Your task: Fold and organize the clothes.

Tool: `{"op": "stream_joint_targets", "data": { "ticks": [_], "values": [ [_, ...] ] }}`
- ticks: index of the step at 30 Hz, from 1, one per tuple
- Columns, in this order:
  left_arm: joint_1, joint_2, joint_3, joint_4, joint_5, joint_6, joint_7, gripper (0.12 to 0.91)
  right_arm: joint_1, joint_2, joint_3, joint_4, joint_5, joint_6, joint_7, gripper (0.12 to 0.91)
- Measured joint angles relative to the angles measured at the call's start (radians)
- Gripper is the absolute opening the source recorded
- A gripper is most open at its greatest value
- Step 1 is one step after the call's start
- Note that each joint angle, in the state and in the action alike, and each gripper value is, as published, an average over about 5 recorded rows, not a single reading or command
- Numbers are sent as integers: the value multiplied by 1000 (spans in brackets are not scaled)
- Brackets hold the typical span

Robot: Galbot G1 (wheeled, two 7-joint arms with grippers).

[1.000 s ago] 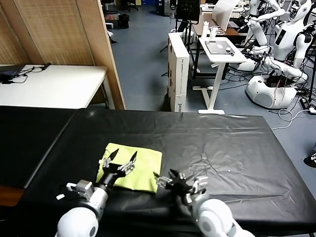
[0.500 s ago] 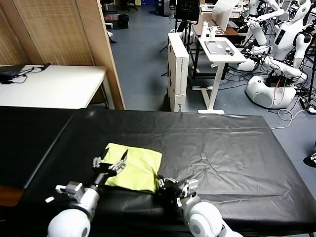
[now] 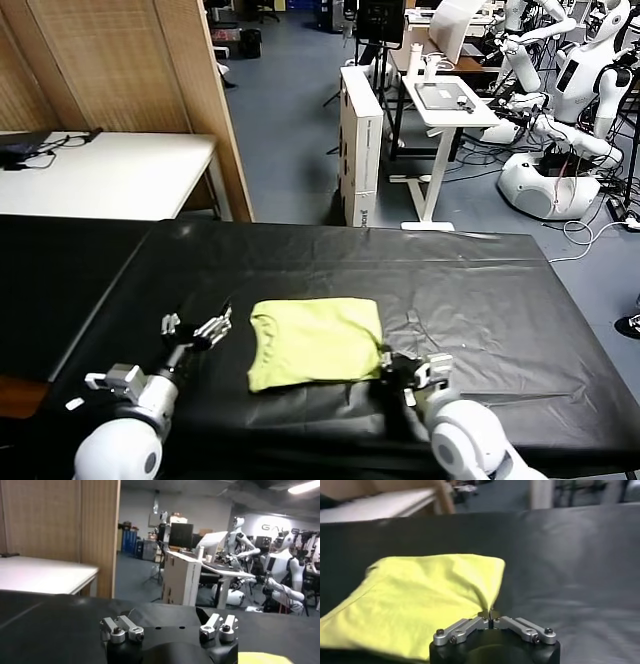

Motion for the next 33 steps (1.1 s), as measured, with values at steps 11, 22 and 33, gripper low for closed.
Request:
{"op": "stream_joint_targets", "data": {
  "ticks": [11,22,33],
  "values": [
    [27,50,45,-16,-53,-57,-118,907,-139,-3,143,137,-26,62,-48,877],
    [92,110,52,-43,-77,-76,-153,907,-309,33,259,238,-106,204,-91,907],
    [222,150,29,-126,-100,-64,-197,907,-487,80,266,245,-347,542,-136,907]
  ]
}}
